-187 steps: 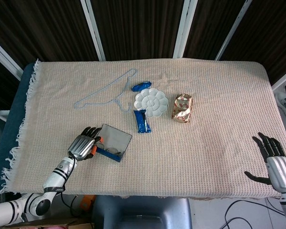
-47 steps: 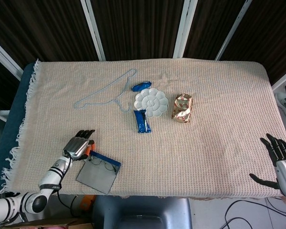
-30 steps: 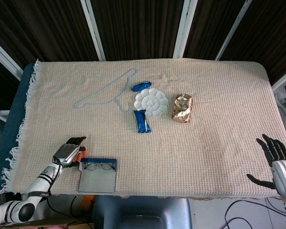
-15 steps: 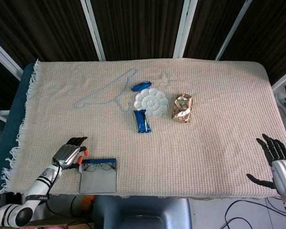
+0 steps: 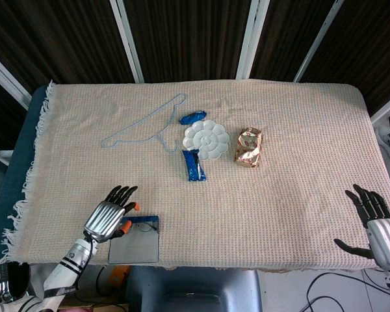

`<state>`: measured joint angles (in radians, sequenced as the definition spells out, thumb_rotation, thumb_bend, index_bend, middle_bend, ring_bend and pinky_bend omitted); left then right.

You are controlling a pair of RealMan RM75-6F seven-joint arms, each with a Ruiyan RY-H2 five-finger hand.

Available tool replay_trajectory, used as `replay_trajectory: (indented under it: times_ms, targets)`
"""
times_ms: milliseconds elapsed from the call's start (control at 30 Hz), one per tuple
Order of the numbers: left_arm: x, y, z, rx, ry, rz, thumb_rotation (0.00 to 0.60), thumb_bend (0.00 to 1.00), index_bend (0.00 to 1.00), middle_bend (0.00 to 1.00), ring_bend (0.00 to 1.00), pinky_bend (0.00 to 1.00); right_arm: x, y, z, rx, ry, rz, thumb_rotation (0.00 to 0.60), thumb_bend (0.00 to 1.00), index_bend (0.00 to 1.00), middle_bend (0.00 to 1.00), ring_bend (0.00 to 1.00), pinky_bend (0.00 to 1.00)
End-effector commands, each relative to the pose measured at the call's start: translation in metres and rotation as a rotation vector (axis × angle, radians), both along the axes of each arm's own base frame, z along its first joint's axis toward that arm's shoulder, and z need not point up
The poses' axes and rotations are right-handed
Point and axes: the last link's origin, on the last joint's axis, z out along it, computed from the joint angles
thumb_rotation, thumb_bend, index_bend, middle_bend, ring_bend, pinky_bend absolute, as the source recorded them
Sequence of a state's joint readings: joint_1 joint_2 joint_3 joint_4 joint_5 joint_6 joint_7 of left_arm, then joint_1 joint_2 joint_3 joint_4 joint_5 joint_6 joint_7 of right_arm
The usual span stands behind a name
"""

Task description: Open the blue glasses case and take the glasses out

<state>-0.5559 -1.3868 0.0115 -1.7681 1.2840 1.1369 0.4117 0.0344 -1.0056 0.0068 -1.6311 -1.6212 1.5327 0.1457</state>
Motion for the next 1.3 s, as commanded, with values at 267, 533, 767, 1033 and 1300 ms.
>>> replay_trajectory:
  times_ms: [267, 533, 767, 1033, 1300]
  targets:
    - [-0.010, -0.001, -0.025, 0.035, 0.054, 0.021, 0.600, 0.42, 0.33, 0.00, 0.00, 0.00, -0.001, 0.001, 0.002, -0.002, -0.005, -0.001, 0.600, 0.18, 0.00, 0.00, 0.00, 0.00]
    - [-0.014, 0.000, -0.030, 0.014, 0.074, 0.033, 0.600, 0.42, 0.33, 0.00, 0.00, 0.00, -0.001, 0.001, 0.003, -0.009, -0.008, -0.005, 0.600, 0.18, 0.00, 0.00, 0.00, 0.00]
    - [-0.015, 0.002, -0.034, 0.000, 0.078, 0.045, 0.600, 0.42, 0.33, 0.00, 0.00, 0.00, -0.001, 0.001, 0.004, -0.011, -0.014, -0.004, 0.600, 0.18, 0.00, 0.00, 0.00, 0.00]
    - [-0.012, 0.003, -0.038, -0.009, 0.072, 0.044, 0.600, 0.42, 0.36, 0.00, 0.00, 0.00, -0.002, 0.001, 0.005, -0.013, -0.018, -0.003, 0.600, 0.18, 0.00, 0.00, 0.00, 0.00]
    - [-0.011, 0.005, -0.039, -0.013, 0.072, 0.048, 0.600, 0.42, 0.40, 0.00, 0.00, 0.01, -0.002, 0.001, 0.006, -0.015, -0.019, -0.003, 0.600, 0.18, 0.00, 0.00, 0.00, 0.00]
